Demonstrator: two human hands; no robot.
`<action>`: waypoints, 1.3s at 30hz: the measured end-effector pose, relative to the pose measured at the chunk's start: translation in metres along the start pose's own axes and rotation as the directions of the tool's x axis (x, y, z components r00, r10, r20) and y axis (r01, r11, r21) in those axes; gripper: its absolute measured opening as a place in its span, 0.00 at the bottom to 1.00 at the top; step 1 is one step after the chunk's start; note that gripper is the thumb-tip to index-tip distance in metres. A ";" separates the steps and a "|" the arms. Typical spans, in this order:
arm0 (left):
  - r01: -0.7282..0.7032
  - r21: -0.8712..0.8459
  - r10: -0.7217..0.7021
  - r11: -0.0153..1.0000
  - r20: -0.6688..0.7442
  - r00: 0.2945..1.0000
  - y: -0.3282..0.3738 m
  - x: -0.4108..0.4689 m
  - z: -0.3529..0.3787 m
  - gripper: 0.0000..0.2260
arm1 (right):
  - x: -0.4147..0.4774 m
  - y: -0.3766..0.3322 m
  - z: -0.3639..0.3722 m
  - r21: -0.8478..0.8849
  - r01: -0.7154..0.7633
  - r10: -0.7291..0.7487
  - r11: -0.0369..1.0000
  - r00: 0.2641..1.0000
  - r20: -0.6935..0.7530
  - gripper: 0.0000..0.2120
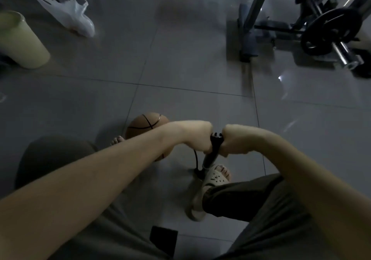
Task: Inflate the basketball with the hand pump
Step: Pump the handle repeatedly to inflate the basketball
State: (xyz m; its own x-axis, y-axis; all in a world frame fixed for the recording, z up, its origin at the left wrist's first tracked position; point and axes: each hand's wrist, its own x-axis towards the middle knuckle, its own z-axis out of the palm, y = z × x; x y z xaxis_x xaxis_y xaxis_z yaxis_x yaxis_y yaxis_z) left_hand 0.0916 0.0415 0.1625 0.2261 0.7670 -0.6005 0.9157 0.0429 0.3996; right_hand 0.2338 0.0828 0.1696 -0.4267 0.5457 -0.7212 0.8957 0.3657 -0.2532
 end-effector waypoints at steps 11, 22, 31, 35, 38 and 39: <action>0.052 0.092 -0.048 0.994 -0.048 0.998 -0.021 0.071 0.090 0.08 | 0.083 0.042 0.094 -0.059 -0.112 0.110 0.992 0.993 -0.041 0.11; 0.070 0.063 -0.074 0.996 0.066 0.995 -0.029 0.063 0.129 0.08 | 0.085 0.034 0.127 -0.122 -0.123 0.131 0.985 0.989 0.064 0.14; 0.007 0.040 -0.008 0.999 0.018 1.000 0.001 0.009 -0.001 0.09 | 0.007 0.003 -0.003 0.005 -0.065 0.064 0.998 0.995 0.072 0.07; 0.037 0.091 -0.041 0.995 0.045 0.998 0.007 0.025 -0.004 0.06 | 0.022 0.003 0.003 -0.053 -0.133 0.134 0.990 0.991 0.027 0.08; 0.037 0.196 -0.047 0.980 0.047 0.998 0.000 0.050 0.039 0.09 | 0.053 0.016 0.054 -0.075 -0.154 0.153 0.985 0.988 -0.014 0.11; 0.032 0.199 -0.036 0.980 0.018 0.999 -0.004 0.056 0.052 0.08 | 0.061 0.023 0.068 -0.045 -0.153 0.152 0.987 0.988 -0.032 0.11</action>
State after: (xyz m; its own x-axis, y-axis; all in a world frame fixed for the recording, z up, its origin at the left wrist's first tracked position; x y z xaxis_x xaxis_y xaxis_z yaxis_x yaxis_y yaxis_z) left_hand 0.1177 0.0508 0.0907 0.1992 0.7530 -0.6271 0.9701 -0.0610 0.2349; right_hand 0.2370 0.0732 0.0756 -0.2893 0.6188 -0.7304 0.9440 0.3109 -0.1105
